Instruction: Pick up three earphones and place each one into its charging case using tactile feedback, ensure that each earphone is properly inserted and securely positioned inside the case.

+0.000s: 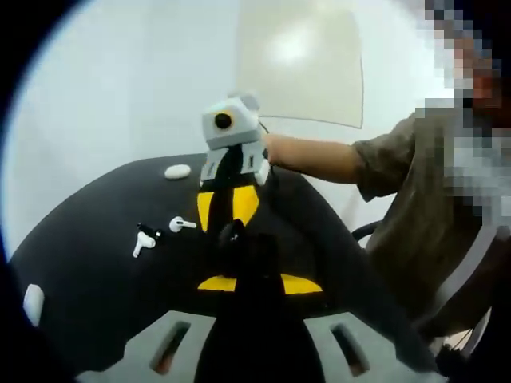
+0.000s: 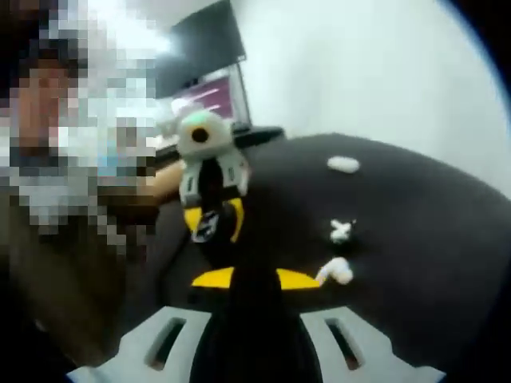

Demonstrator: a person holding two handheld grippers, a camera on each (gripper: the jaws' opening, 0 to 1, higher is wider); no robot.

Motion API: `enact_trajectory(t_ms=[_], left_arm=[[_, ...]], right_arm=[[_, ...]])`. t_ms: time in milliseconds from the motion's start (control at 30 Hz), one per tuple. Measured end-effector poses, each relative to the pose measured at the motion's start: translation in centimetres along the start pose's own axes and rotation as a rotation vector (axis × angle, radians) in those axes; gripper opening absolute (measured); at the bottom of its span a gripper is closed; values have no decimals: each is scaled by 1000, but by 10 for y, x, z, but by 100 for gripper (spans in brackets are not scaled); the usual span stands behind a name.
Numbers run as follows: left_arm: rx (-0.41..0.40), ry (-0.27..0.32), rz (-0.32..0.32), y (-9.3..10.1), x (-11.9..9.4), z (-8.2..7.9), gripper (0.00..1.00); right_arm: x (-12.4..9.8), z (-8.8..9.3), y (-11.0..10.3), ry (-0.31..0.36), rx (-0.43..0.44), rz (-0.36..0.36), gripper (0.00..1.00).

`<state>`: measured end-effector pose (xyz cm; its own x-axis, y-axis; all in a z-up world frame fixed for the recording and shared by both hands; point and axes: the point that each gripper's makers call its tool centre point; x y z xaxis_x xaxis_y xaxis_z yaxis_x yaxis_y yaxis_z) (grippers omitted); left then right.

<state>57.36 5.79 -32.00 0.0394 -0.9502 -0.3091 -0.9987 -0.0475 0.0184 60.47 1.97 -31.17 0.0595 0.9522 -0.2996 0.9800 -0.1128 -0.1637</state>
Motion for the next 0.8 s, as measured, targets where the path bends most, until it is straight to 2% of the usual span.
enact_trajectory(t_ms=[67,100,167,233,300,433,467,533,600,667,733,800], left_arm=[[9,-4,-3,1,1,1,15],[10,-5,-4,2,1,1,15],[12,-5,-5,2,1,1,15],[14,-5,-8,2,2,1,15],[16,-5,-10,3,2,1,15],[18,-5,-13,3,2,2,15],[17,-4,-13,-2,0,2,15],[18,-5,-15,-3,-1,2,15],[19,-5,-16,-2,0,2,15],[20,-6,-17,-2,0,2,15],[18,-6,-17,-2,1,2,15],[17,-6,-17,-2,1,2,15]], right_arm=[[-3,12,7,-78,-46,83,19],[-2,7,10,-53,-116,114,17],[-4,10,13,-110,-224,193,8],[-5,11,5,-151,-263,221,7],[-5,7,0,-154,-313,241,7],[-16,-2,4,-182,-433,378,7],[-21,-2,7,-208,-474,427,7],[-33,1,17,-302,-568,524,7],[-43,11,26,-455,-688,604,7],[-47,22,27,-573,-756,629,7],[-44,21,26,-582,-817,647,7],[-42,22,23,-588,-805,651,8]])
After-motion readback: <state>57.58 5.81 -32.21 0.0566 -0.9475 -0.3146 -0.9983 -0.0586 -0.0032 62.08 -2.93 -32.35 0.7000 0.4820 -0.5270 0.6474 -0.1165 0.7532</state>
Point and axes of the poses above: the point that each gripper's makers call its tool centre point, and the gripper's own axes: x roughly forward along the fingers, y roughly to its right, z roughly out of its underside, and after that the axes turned 7 degrees about y, right-handed
